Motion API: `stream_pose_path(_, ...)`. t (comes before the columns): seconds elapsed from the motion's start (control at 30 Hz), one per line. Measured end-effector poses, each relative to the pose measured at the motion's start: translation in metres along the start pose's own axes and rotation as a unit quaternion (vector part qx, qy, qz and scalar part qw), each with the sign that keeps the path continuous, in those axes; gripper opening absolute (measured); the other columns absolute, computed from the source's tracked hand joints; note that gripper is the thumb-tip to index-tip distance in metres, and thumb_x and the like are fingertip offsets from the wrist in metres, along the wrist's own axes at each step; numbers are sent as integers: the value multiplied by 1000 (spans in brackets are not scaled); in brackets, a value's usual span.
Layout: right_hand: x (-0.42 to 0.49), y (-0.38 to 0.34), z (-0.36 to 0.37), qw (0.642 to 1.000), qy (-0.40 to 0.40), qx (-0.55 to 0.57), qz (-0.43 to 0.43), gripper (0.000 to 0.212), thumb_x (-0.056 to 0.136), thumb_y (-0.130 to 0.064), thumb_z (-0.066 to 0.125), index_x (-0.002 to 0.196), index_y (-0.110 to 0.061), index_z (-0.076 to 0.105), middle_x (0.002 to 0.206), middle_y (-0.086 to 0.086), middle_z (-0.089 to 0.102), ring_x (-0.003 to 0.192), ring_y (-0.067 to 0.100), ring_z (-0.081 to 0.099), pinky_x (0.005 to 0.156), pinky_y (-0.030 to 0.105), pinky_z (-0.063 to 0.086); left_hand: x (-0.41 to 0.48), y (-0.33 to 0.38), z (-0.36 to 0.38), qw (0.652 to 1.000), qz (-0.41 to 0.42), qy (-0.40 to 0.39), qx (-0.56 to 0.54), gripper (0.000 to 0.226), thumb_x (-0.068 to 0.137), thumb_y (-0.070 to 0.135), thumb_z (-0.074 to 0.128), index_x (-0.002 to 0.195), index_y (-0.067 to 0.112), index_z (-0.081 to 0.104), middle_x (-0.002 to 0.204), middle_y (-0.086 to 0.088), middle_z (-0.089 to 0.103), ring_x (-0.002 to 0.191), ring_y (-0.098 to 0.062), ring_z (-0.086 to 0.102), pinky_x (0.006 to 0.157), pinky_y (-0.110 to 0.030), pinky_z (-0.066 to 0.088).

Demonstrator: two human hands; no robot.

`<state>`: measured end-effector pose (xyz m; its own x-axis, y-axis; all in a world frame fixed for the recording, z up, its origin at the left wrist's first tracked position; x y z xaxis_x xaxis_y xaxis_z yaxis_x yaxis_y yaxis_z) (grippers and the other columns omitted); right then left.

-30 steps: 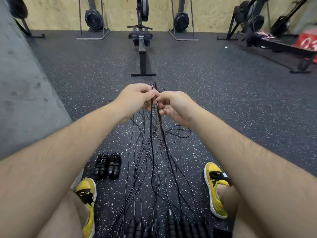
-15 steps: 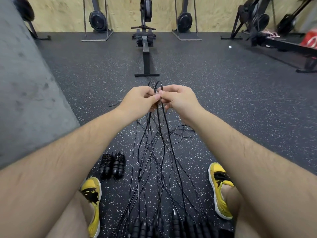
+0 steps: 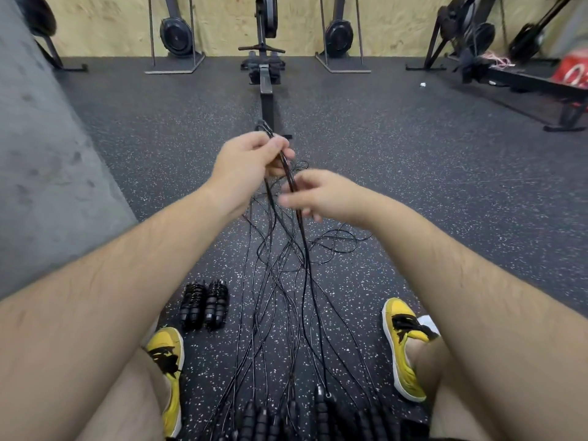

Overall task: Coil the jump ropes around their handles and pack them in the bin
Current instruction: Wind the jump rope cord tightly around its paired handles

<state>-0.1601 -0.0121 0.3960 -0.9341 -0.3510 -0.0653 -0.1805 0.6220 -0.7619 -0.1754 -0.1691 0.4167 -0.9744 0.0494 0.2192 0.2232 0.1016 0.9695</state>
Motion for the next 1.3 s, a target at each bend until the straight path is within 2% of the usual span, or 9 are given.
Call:
stream_pose_path(0.07, -4, 2, 9, 998, -52, -33, -13, 18, 94, -24, 65, 107, -12, 70, 95, 1, 75, 70, 9, 61, 68, 33, 55, 2, 4, -3, 1000, 6, 0, -16, 16, 103, 14, 55, 94, 12, 69, 94, -3, 74, 88, -15, 66, 78, -28, 57)
stream_pose_path(0.23, -1, -6, -2, 994, 77, 53, -48, 9, 99, -10, 57, 100, -8, 66, 79, -2, 74, 57, 3, 57, 55, 24, 50, -3, -3, -2, 997, -54, -29, -35, 37, 109, 32, 41, 115, 6, 68, 107, -9, 76, 89, -19, 69, 82, -36, 54)
stream_pose_path(0.43, -3, -19, -23, 958, 198, 191, -77, 5, 98, -10, 59, 97, -12, 63, 80, 2, 74, 53, 3, 54, 53, 21, 46, -32, -28, 17, 961, -80, -249, 88, 21, 103, 12, 53, 119, 8, 66, 111, -5, 76, 111, -24, 69, 103, -43, 50)
stream_pose_path(0.57, 1, -20, -26, 941, 214, 252, -71, 11, 100, -16, 59, 102, -7, 65, 85, 5, 73, 57, 6, 53, 51, 22, 45, -28, -24, 20, 983, -40, -158, 83, 8, 99, 9, 61, 94, 9, 68, 96, -9, 77, 93, -18, 73, 96, -48, 54)
stream_pose_path(0.67, 2, -15, -24, 960, 159, 229, -27, 14, 94, -7, 56, 100, -8, 68, 87, 9, 68, 63, 14, 56, 54, 27, 44, -17, -12, 13, 992, 15, -93, 80, 13, 99, 10, 61, 97, 2, 72, 88, -8, 75, 80, -15, 71, 77, -36, 59)
stream_pose_path(0.83, -3, 0, 4, 999, -7, -31, 3, 17, 89, -20, 68, 104, -17, 73, 100, 2, 75, 60, 11, 58, 73, 34, 55, -3, 0, 6, 999, 26, -23, -7, 16, 98, 12, 62, 91, 2, 73, 85, -7, 69, 83, -21, 62, 72, -31, 55)
stream_pose_path(1.03, 9, -3, -1, 988, 145, 1, -59, 18, 93, -25, 63, 83, -15, 73, 82, 13, 74, 61, 19, 54, 62, 45, 53, -4, -6, -3, 996, -7, -89, -4, 30, 105, 25, 51, 112, 4, 71, 112, -18, 73, 93, -21, 65, 85, -35, 55)
stream_pose_path(1.13, 11, -14, -9, 973, 204, 66, -90, 17, 93, -22, 62, 86, -11, 72, 77, 9, 73, 59, 12, 55, 62, 43, 53, -15, -22, -5, 978, -52, -177, 95, 27, 101, 18, 57, 126, 12, 65, 119, -4, 73, 110, -18, 68, 98, -37, 52)
stream_pose_path(1.3, 8, -25, -13, 950, 221, 194, -102, 13, 99, -14, 58, 98, -11, 71, 82, -3, 75, 64, 8, 56, 63, 28, 51, -31, -40, 9, 965, -83, -213, 128, 17, 100, 12, 60, 114, 7, 68, 102, -2, 78, 95, -5, 72, 83, -16, 51)
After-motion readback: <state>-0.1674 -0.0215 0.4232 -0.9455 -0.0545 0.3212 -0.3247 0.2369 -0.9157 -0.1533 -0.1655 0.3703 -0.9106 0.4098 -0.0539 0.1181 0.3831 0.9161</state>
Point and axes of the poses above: each hand's wrist, its own x-axis towards the middle knuckle, its own z-axis out of the palm, y = z × x, the point moved 3 cm from there along x, towards the middle knuckle
